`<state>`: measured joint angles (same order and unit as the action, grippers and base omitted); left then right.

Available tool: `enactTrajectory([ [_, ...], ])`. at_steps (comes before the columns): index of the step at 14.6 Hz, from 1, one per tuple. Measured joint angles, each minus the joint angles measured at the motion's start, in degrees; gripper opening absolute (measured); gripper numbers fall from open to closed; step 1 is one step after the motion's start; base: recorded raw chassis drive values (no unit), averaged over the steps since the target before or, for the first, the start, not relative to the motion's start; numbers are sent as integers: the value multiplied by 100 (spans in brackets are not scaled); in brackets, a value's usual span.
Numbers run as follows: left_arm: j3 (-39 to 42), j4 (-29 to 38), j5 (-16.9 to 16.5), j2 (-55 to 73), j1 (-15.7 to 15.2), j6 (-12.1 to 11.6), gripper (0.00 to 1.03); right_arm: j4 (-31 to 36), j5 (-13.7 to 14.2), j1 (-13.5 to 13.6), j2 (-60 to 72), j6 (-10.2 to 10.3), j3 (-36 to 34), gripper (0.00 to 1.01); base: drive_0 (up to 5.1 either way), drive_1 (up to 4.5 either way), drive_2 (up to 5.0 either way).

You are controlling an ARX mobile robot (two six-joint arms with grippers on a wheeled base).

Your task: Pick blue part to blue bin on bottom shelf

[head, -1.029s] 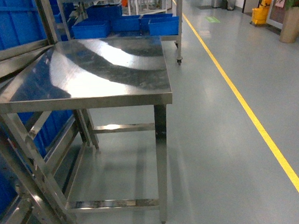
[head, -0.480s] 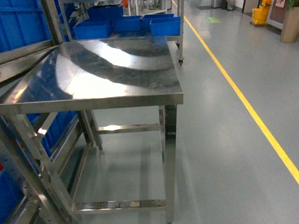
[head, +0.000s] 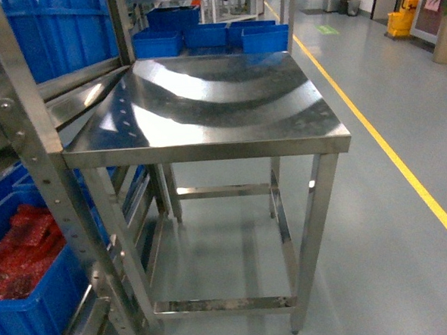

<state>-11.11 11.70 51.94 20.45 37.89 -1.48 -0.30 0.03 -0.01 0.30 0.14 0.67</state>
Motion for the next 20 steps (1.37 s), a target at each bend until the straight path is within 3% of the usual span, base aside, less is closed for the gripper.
enactTrajectory([
  [18, 0, 4, 13, 2, -7, -2, 43, -2, -2, 0, 0, 0, 0, 98, 7, 428, -414],
  [20, 0, 7, 11, 2, -7, 0, 43, 4, 0, 0, 0, 0, 0, 98, -508, 232, 232],
])
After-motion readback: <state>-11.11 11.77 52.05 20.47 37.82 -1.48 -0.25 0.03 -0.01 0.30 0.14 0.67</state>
